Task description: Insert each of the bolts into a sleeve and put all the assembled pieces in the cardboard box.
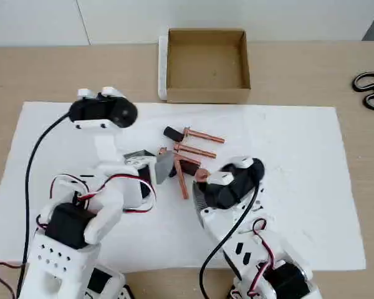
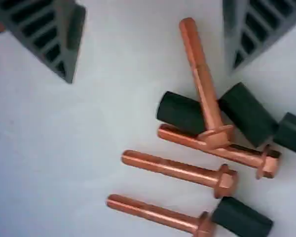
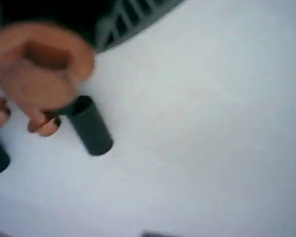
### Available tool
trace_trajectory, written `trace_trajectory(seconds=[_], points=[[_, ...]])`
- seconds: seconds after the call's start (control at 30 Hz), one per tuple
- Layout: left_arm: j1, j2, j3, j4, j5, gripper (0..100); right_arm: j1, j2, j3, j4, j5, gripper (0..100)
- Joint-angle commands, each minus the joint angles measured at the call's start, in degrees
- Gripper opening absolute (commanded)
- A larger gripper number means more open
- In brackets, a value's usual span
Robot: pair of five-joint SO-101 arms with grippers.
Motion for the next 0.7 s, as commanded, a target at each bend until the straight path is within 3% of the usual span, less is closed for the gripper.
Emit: trace_trajectory(seconds=[0.0,0.17,0.33,0.67], points=[[-4.48,-0.7,-2.68,2.02,-0.53,19,5.58,0.31,-2.02,-6.02,0.18,0.4],[-11.6,-0.7,-2.51,6.59,-0.53,19,14.2,6.11,-8.26,-10.68,5.19,0.4],[-18.9,-0.26,-2.33,9.76,-0.53,19,17.71,24.84,-22.68,-13.23,5.19,0.4],[-20.31,-0.53,1.54,11.25,-0.53,19,22.37,73.01,-57.49,-25.54,5.1,0.4]])
